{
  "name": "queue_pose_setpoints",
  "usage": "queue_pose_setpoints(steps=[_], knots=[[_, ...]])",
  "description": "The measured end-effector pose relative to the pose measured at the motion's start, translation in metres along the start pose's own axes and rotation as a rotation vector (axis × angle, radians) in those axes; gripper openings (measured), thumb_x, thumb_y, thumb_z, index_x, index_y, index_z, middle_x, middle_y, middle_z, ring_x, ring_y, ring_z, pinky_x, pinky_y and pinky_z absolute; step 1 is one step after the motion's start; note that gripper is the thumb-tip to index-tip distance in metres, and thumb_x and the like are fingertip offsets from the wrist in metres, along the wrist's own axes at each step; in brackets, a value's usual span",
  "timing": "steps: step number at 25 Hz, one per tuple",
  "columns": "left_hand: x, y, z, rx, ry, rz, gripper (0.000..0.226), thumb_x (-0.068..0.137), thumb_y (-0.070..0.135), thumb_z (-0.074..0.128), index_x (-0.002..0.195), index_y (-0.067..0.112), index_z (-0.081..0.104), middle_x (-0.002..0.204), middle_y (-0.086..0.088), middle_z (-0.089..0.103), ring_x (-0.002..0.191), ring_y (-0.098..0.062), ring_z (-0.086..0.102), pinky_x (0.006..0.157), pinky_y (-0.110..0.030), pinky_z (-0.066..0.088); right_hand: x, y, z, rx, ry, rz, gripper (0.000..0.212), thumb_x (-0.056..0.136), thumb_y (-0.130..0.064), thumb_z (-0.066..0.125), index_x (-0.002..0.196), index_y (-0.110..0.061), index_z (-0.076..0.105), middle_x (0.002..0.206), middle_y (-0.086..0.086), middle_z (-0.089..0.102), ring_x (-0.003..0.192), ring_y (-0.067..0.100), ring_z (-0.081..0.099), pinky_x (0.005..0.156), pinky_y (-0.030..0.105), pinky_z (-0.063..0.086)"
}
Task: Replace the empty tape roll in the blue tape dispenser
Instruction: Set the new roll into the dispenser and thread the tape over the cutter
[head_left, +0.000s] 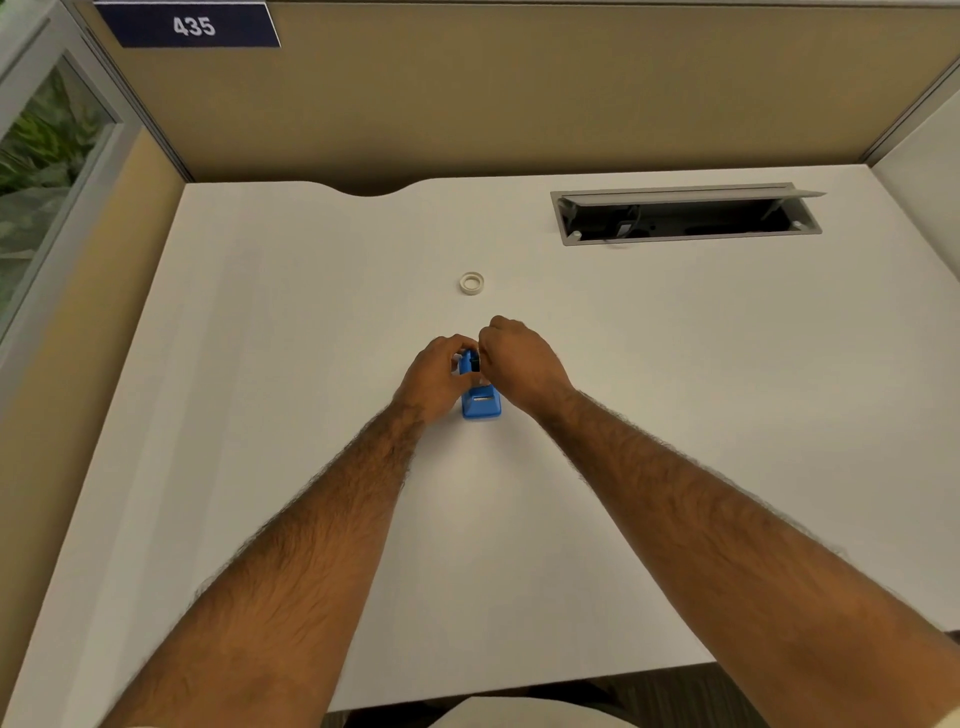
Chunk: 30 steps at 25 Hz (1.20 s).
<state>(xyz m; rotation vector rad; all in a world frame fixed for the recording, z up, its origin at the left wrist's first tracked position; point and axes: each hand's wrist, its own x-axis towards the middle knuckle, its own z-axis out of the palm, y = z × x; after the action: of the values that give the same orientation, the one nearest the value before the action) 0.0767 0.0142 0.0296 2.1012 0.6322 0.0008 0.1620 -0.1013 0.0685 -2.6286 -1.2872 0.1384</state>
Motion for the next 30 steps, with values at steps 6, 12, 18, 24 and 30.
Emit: queue_pose_setpoints(steps=[6,12,18,24,30], knots=[[-0.0012,0.0014,-0.0002,0.004,0.012,-0.004,0.043,0.083,0.025,0.078,0.122,0.019,0.06,0.127,-0.004,0.061,0.109,-0.021,0.062,0.086,-0.026,0.044,0.0019,0.002,-0.0038,-0.089,-0.031,-0.109,0.002,0.084,-0.01,0.063,0.086,-0.01,0.063,0.077,0.002,0.048,0.067,0.017,0.044,0.06,0.03,0.031],[-0.0022,0.0019,0.0002,-0.003,0.009,0.001,0.042,0.082,0.026,0.079,0.119,0.02,0.061,0.123,-0.003,0.062,0.106,-0.02,0.061,0.09,-0.029,0.047,0.0019,0.0039,-0.0012,-0.019,-0.023,-0.076,0.008,0.092,-0.009,0.054,0.09,-0.006,0.062,0.088,0.009,0.058,0.073,0.016,0.043,0.063,0.028,0.035],[-0.0021,0.003,-0.002,-0.017,0.001,-0.007,0.043,0.08,0.026,0.08,0.119,0.02,0.062,0.122,-0.002,0.062,0.109,-0.021,0.061,0.093,-0.033,0.048,0.0028,0.0073,-0.0085,0.098,-0.092,-0.045,0.013,0.09,-0.01,0.054,0.092,-0.004,0.066,0.092,0.01,0.059,0.077,0.022,0.055,0.068,0.034,0.049],[-0.003,0.0038,-0.0015,0.001,0.004,0.002,0.044,0.08,0.026,0.08,0.119,0.02,0.061,0.124,-0.003,0.062,0.11,-0.022,0.062,0.097,-0.037,0.05,0.0039,0.0026,-0.0016,-0.047,-0.045,-0.073,0.006,0.089,-0.007,0.056,0.089,-0.006,0.062,0.087,0.009,0.058,0.072,0.017,0.044,0.061,0.03,0.037],[-0.0053,-0.0021,-0.0013,-0.039,0.0,0.028,0.055,0.079,0.029,0.082,0.128,0.024,0.057,0.13,0.0,0.06,0.111,-0.017,0.06,0.089,-0.027,0.046,0.0051,-0.0025,-0.0007,-0.011,-0.033,-0.031,0.01,0.08,-0.011,0.066,0.086,-0.008,0.058,0.079,0.002,0.045,0.072,0.018,0.044,0.06,0.029,0.031]])
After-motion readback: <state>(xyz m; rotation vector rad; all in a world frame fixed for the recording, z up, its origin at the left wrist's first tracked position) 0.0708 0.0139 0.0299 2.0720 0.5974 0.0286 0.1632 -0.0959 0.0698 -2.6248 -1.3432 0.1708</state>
